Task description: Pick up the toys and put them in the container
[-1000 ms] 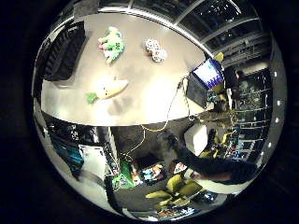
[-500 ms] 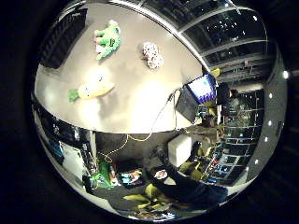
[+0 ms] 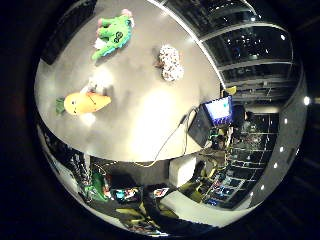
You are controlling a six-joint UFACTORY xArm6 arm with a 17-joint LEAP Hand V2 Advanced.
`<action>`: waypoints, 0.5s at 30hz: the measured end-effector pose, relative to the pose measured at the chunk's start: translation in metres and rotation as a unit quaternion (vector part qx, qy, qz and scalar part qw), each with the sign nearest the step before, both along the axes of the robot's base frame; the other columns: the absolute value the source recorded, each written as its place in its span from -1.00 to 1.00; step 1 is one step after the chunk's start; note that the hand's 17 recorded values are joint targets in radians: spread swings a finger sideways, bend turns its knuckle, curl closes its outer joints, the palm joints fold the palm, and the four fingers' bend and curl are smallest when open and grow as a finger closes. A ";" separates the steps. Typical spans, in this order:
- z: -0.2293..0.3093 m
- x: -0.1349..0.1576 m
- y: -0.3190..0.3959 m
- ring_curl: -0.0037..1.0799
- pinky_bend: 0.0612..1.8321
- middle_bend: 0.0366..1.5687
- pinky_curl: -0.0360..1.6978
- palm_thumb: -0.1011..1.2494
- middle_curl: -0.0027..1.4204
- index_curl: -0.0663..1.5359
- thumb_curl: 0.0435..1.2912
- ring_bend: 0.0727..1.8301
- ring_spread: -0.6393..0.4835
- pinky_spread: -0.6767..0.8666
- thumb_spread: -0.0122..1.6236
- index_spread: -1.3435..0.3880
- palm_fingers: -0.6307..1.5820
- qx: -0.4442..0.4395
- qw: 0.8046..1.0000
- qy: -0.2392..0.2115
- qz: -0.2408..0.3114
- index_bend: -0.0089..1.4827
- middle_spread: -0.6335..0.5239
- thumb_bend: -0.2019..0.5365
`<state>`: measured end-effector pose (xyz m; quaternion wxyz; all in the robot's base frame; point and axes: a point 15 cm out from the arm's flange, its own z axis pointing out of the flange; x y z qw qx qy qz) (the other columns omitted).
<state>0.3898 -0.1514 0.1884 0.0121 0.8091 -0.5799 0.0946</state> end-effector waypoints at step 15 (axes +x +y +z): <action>-0.091 -0.015 -0.031 -0.53 -0.59 -0.79 -0.62 0.11 -0.54 -0.58 -0.54 -0.75 0.42 0.35 0.11 0.11 -0.36 0.017 0.998 0.057 -0.021 -0.77 0.12 -0.53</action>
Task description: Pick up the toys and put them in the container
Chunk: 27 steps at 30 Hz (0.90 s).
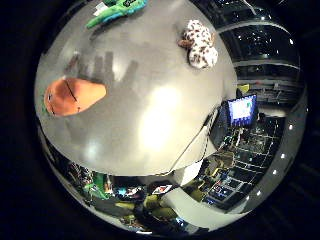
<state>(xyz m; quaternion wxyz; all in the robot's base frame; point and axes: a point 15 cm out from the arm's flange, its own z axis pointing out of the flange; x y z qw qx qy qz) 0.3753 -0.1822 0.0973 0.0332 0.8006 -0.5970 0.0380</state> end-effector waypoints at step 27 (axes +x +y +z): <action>-0.036 -0.008 0.009 -0.27 -0.47 -0.24 -0.59 0.57 -0.33 -0.48 -0.47 -0.34 -0.56 -0.64 0.11 -0.06 0.67 0.002 1.000 -0.025 -0.005 -0.66 -0.55 -0.45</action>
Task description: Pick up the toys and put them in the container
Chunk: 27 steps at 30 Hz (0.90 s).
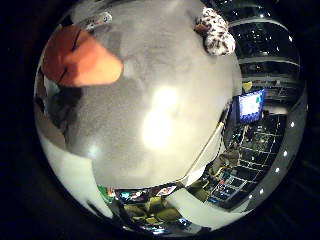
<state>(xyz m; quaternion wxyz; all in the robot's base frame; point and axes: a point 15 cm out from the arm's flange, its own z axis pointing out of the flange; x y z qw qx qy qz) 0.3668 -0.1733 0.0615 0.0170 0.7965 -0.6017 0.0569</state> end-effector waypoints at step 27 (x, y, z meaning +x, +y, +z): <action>0.224 0.039 0.149 -0.01 -0.14 0.15 -0.34 0.63 -0.16 -0.16 -0.52 -0.03 -0.57 -0.96 0.11 -0.06 0.59 -0.012 0.992 -0.114 0.056 -0.30 -0.51 -0.51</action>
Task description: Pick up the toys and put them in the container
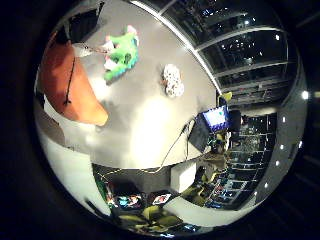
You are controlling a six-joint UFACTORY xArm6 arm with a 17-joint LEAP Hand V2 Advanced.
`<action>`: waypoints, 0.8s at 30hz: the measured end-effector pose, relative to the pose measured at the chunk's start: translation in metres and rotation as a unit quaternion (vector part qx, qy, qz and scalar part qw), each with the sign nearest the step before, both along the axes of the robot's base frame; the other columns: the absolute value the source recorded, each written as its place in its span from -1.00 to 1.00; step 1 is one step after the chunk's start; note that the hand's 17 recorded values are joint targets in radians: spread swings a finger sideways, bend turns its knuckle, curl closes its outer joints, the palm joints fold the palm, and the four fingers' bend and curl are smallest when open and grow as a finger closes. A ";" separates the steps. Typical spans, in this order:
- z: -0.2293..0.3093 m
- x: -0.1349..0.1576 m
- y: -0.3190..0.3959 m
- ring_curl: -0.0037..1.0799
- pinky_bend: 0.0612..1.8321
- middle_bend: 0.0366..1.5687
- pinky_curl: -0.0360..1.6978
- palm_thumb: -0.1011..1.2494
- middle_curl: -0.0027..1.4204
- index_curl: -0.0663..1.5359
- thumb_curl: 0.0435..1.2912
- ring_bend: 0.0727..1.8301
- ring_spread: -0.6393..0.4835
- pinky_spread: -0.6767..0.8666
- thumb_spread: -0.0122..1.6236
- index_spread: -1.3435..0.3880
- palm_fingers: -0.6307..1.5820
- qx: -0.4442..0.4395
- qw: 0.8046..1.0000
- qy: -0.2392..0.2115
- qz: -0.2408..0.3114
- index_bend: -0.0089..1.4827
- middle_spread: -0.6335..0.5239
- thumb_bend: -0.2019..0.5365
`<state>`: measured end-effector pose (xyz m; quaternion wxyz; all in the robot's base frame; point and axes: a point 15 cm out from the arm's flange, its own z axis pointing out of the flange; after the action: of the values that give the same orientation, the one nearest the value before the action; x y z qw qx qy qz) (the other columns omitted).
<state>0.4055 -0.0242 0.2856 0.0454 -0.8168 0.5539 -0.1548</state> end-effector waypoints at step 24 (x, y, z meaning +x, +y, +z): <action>-0.027 0.105 0.257 -0.30 -0.23 -0.58 -0.32 0.43 -0.44 -0.31 -0.53 -0.52 0.00 -0.27 0.11 -0.07 -0.47 0.043 0.994 0.011 0.102 -0.72 -0.14 -0.59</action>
<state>0.5105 0.2327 0.2584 0.0898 -0.8678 0.4747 -0.1167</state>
